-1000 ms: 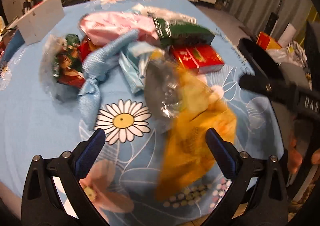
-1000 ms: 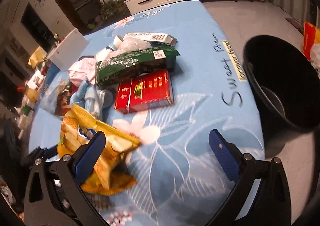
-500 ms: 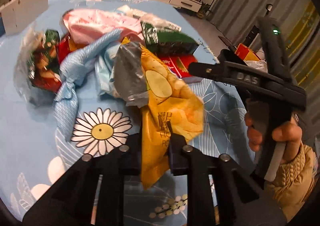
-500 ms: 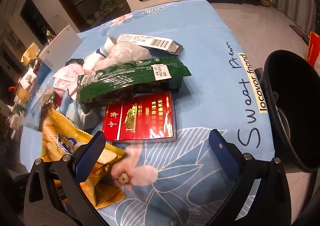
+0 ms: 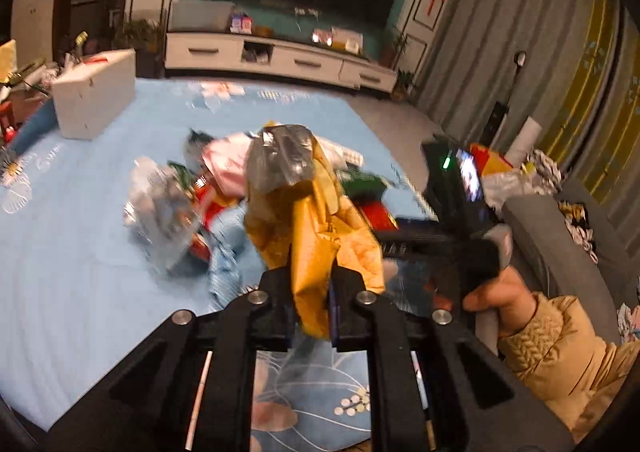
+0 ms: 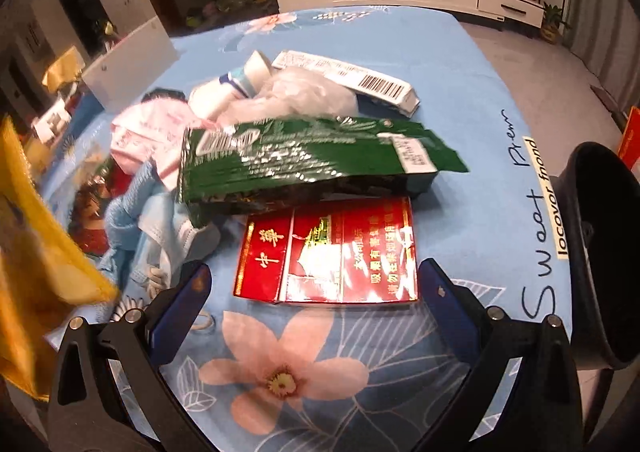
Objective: Collect trash
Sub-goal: 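Grasp the yellow snack bag with the left tool while the right tool grasps the red cigarette box, then carry both items over the black bin and open both tools to drop them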
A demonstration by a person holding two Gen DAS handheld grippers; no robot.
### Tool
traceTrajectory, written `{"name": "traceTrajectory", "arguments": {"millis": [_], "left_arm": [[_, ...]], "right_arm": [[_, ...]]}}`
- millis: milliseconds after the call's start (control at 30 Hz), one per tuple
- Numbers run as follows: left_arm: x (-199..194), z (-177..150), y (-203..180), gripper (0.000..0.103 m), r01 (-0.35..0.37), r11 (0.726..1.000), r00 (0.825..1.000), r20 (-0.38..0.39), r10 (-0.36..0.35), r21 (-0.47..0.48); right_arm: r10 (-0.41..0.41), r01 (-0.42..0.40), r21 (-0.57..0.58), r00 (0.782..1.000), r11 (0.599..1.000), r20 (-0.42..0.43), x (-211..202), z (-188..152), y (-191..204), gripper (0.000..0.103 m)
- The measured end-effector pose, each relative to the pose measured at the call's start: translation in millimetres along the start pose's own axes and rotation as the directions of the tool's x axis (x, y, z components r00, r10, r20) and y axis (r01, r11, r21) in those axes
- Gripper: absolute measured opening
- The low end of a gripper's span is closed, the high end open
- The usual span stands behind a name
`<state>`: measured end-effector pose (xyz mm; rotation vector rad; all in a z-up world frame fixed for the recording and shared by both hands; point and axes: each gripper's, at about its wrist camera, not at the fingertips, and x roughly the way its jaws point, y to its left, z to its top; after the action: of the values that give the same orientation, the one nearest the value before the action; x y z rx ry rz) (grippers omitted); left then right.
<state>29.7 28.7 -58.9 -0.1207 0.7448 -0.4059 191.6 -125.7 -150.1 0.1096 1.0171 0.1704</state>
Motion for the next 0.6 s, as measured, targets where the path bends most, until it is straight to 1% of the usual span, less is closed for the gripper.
{"name": "traceTrajectory", "arguments": {"millis": [67,133,233,267,300,467,600], "left_arm": [[-7,4,2,0.013,-0.008,1.0,1.0,0.025,0.008,0.001],[-8,7,4,0.013,-0.009,1.0,0.999,0.032,0.009,-0.006],[-11,7,4,0.013,-0.011,1.0,0.999,0.036,0.012,-0.009],[-12,6,5,0.013,-0.011,1.0,0.999,0.035,0.012,-0.01],[-12,5,6,0.013,-0.011,1.0,0.999,0.034,0.011,-0.012],[-15,4,4,0.013,-0.014,1.0,0.999,0.038,0.014,-0.01],[-13,6,-2,0.013,-0.013,1.0,0.999,0.034,0.013,0.002]], "right_arm": [[-0.035,0.035,-0.015,0.999,0.999,0.002,5,0,3,0.101],[-0.09,0.09,-0.031,0.996,0.995,0.013,8,2,5,0.101],[-0.094,0.095,-0.028,0.995,0.995,0.014,13,3,4,0.101],[-0.103,0.104,-0.022,0.994,0.994,0.017,14,1,0,0.098],[-0.101,0.101,-0.017,0.995,0.995,0.016,14,0,0,0.089],[-0.019,0.019,0.001,1.0,1.0,0.02,-7,-17,-7,0.088],[0.062,-0.062,-0.004,0.997,0.998,0.045,-42,-38,-8,0.088]]}}
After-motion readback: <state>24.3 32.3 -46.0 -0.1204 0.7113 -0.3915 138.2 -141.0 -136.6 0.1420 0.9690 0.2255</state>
